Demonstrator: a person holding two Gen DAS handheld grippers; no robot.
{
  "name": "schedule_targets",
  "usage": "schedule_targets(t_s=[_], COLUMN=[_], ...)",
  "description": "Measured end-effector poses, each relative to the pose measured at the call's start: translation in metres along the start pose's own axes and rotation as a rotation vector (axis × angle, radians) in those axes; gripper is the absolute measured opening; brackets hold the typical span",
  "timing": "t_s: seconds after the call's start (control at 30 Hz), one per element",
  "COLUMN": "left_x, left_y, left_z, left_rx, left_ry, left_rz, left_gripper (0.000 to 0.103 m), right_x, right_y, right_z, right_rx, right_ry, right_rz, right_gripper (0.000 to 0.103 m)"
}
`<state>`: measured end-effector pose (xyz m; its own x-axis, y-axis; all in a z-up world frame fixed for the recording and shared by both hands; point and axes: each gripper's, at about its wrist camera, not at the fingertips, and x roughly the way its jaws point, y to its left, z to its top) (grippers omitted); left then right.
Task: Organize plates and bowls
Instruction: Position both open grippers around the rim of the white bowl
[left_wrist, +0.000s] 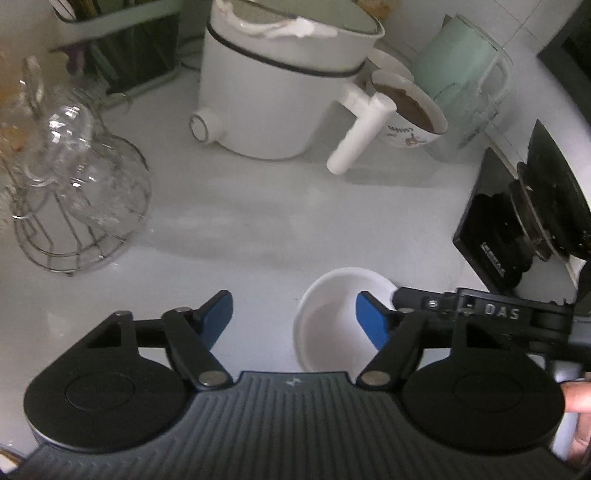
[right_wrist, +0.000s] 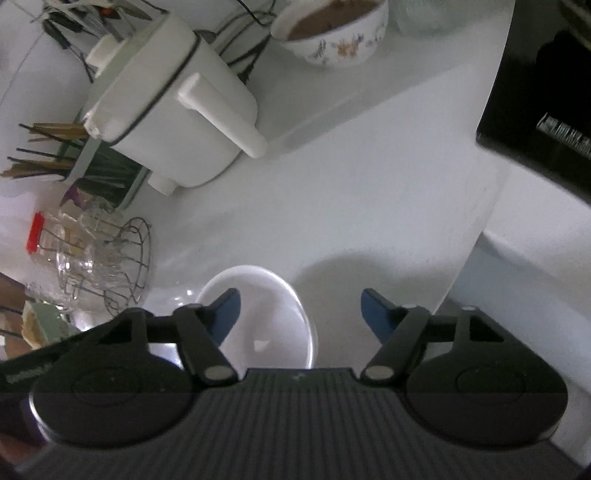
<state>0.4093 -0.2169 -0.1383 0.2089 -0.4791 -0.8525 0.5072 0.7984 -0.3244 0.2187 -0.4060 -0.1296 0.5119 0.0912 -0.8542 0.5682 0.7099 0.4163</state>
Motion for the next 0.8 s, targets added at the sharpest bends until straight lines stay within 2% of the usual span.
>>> schedule_targets(t_s=[0.1, 0.2, 0.27, 0.47, 0.53, 0.6, 0.8], left_x=[0.008, 0.016, 0.021, 0.032, 0.034, 0.038, 0.045], left_y=[-0.002, 0.000, 0.003, 0.011, 0.011, 0.007, -0.001], left_z=[0.002, 0.003, 0.003, -0.001, -0.004, -0.006, -0.008], left_rx=[0.016, 0.024, 0.012, -0.026, -0.045, -0.037, -0.015], left_ry=[0.023, 0.043, 0.059, 0.082, 0.096, 0.110, 0.117], left_rz=[-0.012, -0.013, -0.017, -0.019, -0.033, -0.023, -0.011], left_gripper=[0.068, 0.061, 0.060, 0.052, 0.047, 0.037, 0.022], right_x=[0.006, 0.012, 0.016, 0.025, 0.027, 0.029, 0.033], right_y=[0.000, 0.004, 0.003, 0.002, -0.001, -0.002, -0.005], right_z=[0.002, 0.002, 0.002, 0.001, 0.000, -0.001, -0.003], right_rx=[0.036, 0.028, 0.042, 0.037, 0.043, 0.036, 0.057], right_ry=[0.019, 0.028, 0.037, 0.060, 0.075, 0.084, 0.114], right_rz=[0.024, -0.002, -0.014, -0.043, -0.031, -0.030, -0.027], right_gripper=[0.069, 0.065, 0.056, 0.050, 0.045, 0.041, 0.028])
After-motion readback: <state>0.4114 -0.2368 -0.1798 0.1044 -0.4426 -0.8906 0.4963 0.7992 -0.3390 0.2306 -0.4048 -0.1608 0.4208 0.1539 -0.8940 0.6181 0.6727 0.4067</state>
